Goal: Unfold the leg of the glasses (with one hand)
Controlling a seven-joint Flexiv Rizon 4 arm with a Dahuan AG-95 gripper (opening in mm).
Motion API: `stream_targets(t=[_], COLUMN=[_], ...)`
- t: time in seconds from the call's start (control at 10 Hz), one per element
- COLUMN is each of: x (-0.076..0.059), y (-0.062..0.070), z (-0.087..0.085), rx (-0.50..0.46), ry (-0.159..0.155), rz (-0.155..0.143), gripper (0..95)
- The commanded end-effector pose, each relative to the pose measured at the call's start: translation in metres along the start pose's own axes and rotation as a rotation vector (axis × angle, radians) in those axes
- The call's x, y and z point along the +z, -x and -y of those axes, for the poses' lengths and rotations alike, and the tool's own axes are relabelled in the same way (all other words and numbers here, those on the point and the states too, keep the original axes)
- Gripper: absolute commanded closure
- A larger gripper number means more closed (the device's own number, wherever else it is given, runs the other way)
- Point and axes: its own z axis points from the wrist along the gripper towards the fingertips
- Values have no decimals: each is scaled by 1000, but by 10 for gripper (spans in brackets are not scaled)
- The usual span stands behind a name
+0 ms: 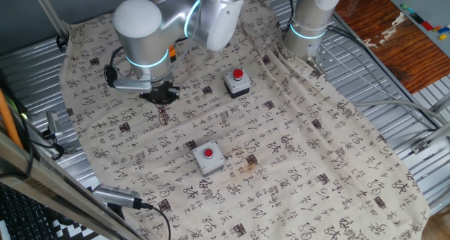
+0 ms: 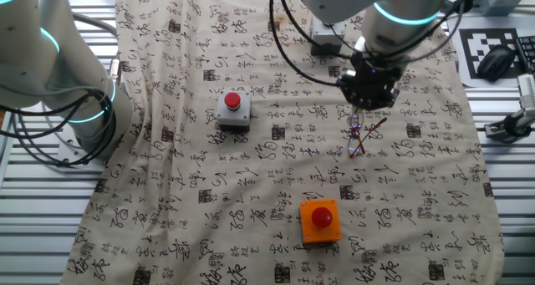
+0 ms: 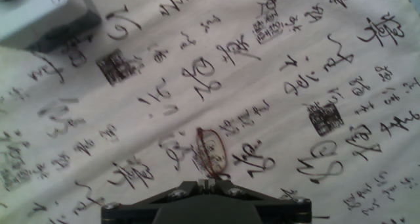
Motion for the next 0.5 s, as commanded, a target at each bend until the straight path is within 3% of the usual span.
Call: stream_targets(t=[0.1, 0.5], x=[1, -3], y=[-10, -31], z=[6, 14], rx=[-25, -72], ry=[-6, -13], rz=[-9, -22], gripper=[950, 950])
